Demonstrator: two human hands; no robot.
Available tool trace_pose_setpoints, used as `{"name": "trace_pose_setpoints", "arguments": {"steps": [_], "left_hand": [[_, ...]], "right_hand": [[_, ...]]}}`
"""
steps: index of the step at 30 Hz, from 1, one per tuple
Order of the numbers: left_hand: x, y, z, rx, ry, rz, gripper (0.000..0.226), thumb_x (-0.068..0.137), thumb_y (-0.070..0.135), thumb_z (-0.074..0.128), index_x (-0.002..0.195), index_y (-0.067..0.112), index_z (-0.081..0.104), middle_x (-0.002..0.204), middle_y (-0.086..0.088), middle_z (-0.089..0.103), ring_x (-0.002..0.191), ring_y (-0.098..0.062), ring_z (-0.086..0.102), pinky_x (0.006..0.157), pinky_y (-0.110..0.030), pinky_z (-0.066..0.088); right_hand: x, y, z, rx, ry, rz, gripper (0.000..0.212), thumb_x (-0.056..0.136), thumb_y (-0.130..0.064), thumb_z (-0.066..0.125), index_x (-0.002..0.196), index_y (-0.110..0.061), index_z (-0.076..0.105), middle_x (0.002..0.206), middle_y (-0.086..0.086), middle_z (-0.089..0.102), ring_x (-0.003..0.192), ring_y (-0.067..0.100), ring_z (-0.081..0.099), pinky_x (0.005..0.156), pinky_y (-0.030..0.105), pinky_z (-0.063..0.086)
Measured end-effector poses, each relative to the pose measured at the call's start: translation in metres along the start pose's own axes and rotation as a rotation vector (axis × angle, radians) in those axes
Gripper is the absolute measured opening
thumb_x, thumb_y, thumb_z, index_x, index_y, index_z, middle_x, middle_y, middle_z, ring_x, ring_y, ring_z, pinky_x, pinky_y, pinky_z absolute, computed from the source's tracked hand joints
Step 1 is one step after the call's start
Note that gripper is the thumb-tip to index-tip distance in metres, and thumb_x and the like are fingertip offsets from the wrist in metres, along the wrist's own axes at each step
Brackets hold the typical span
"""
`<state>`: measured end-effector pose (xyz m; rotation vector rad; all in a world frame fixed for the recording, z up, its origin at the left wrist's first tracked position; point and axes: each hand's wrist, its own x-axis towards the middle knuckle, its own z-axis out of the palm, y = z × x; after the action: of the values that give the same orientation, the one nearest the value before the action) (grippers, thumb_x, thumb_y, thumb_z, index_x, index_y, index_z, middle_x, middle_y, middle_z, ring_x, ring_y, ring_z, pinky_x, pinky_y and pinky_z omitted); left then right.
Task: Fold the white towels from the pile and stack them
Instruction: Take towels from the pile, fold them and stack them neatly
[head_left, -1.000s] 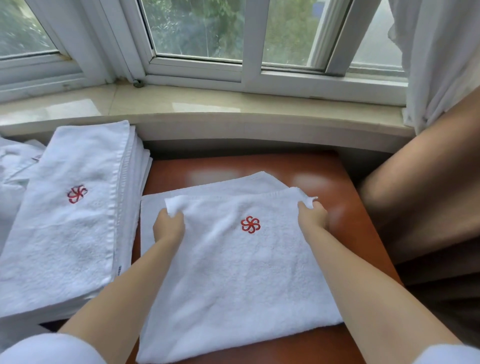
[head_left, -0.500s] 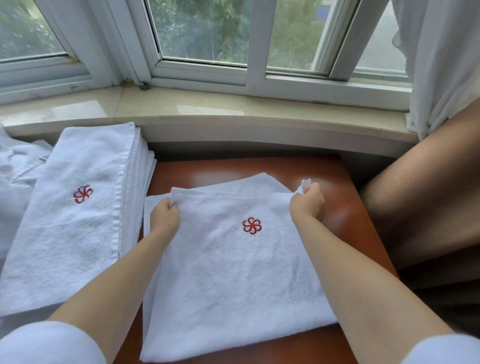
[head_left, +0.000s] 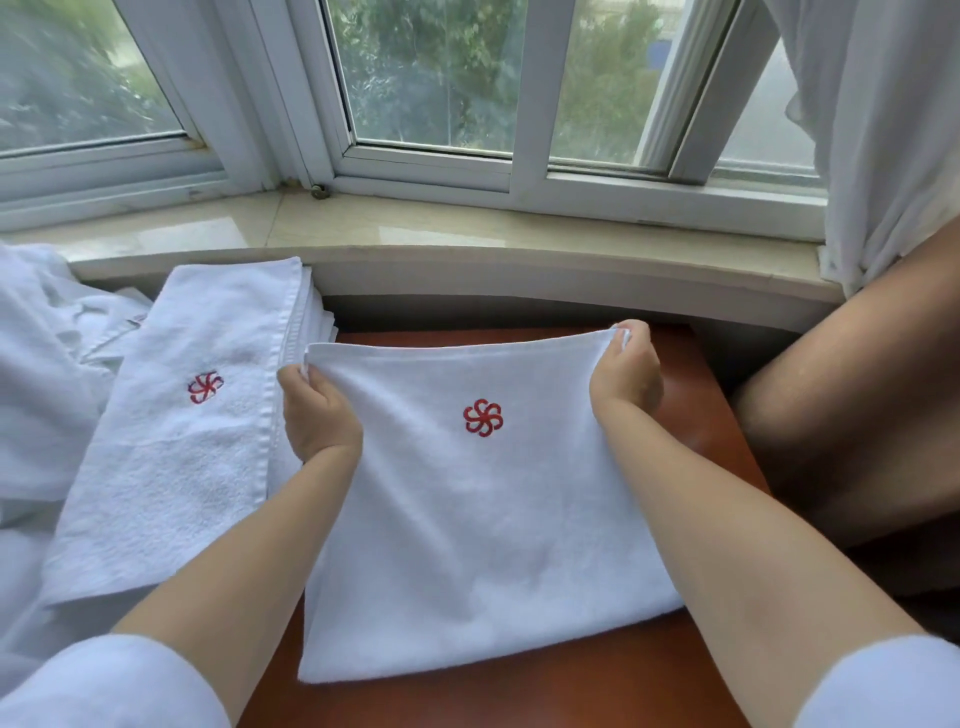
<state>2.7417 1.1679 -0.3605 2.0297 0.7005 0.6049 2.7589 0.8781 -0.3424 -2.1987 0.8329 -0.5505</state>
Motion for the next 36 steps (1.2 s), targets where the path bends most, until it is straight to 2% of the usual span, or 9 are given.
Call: {"name": "trace_pose_setpoints", "arguments": {"steps": [5,9,14,19,23,25,28,31,36], "left_hand": [[0.013,0.002,0.011,0.105,-0.017,-0.021,0.021,0.105,0.028,0.025,0.096,0.013,0.038,0.08,-0.006,0.052,0.072,-0.031,0.051,0.061,-0.035,0.034],[0.026,-0.006,0.032,0.335,-0.265,-0.137,0.025,0.101,0.02,0.036,0.105,0.001,0.052,0.1,-0.014,0.057,0.094,-0.035,0.057,0.075,-0.04,0.045],[0.034,-0.023,0.051,0.601,-0.465,-0.299,0.039,0.093,0.019,0.047,0.13,0.008,0.053,0.134,-0.021,0.041,0.122,-0.037,0.043,0.099,-0.042,0.043],[0.04,-0.031,0.063,0.726,-0.454,-0.398,0.049,0.088,0.016,0.053,0.135,0.009,0.043,0.135,-0.022,0.04,0.124,-0.038,0.044,0.099,-0.041,0.041],[0.044,-0.029,0.073,0.566,-0.509,-0.46,0.031,0.089,0.012,0.057,0.119,0.004,0.052,0.118,-0.016,0.056,0.098,-0.031,0.056,0.082,-0.034,0.047],[0.039,-0.025,0.074,0.388,-0.559,-0.515,0.028,0.083,0.008,0.064,0.109,0.007,0.053,0.091,-0.008,0.058,0.077,-0.025,0.055,0.068,-0.033,0.045],[0.026,-0.018,0.075,0.211,-0.669,-0.522,0.039,0.079,0.013,0.07,0.116,0.009,0.056,0.095,-0.005,0.06,0.09,-0.028,0.06,0.077,-0.034,0.049],[0.011,-0.016,0.076,0.13,-0.735,-0.486,0.032,0.081,0.019,0.067,0.111,0.009,0.061,0.092,-0.002,0.062,0.085,-0.022,0.061,0.073,-0.032,0.047],[0.002,-0.016,0.069,0.202,-0.714,-0.446,0.02,0.078,0.013,0.065,0.096,0.006,0.062,0.104,-0.011,0.063,0.078,-0.023,0.06,0.054,-0.026,0.04]], "right_hand": [[0.013,-0.004,0.021,0.003,-0.061,0.017,0.028,0.102,-0.021,0.032,0.116,-0.022,0.055,0.103,0.002,0.064,0.094,0.028,0.059,0.07,0.028,0.034],[0.021,-0.001,0.044,-0.048,-0.287,0.088,0.038,0.101,-0.017,0.036,0.137,-0.019,0.046,0.132,0.008,0.055,0.116,0.03,0.053,0.086,0.032,0.041],[0.025,0.014,0.072,-0.176,-0.372,0.132,0.023,0.1,-0.017,0.04,0.096,-0.013,0.062,0.092,0.005,0.059,0.092,0.028,0.054,0.067,0.029,0.042],[0.03,0.026,0.079,-0.339,-0.462,0.252,0.033,0.091,-0.024,0.047,0.12,-0.013,0.057,0.119,0.009,0.057,0.104,0.032,0.057,0.087,0.035,0.05],[0.034,0.025,0.074,-0.049,-0.63,0.392,0.039,0.089,-0.026,0.051,0.124,-0.011,0.051,0.093,0.001,0.055,0.072,0.018,0.053,0.061,0.025,0.041],[0.034,0.019,0.065,0.031,-0.827,0.505,0.043,0.087,-0.036,0.059,0.123,-0.015,0.051,0.094,-0.003,0.053,0.077,0.015,0.052,0.073,0.028,0.042],[0.023,0.013,0.053,0.035,-1.14,0.649,0.044,0.079,-0.05,0.065,0.108,-0.017,0.064,0.102,0.004,0.068,0.09,0.019,0.066,0.076,0.03,0.051],[-0.007,0.012,0.055,0.091,-1.276,0.487,0.034,0.073,-0.042,0.067,0.102,-0.024,0.07,0.101,0.001,0.072,0.089,0.013,0.068,0.079,0.03,0.053],[-0.051,0.025,0.063,-0.175,-1.062,-0.074,0.053,0.078,-0.037,0.067,0.124,-0.017,0.049,0.123,0.0,0.047,0.114,0.016,0.044,0.088,0.029,0.042]]}}
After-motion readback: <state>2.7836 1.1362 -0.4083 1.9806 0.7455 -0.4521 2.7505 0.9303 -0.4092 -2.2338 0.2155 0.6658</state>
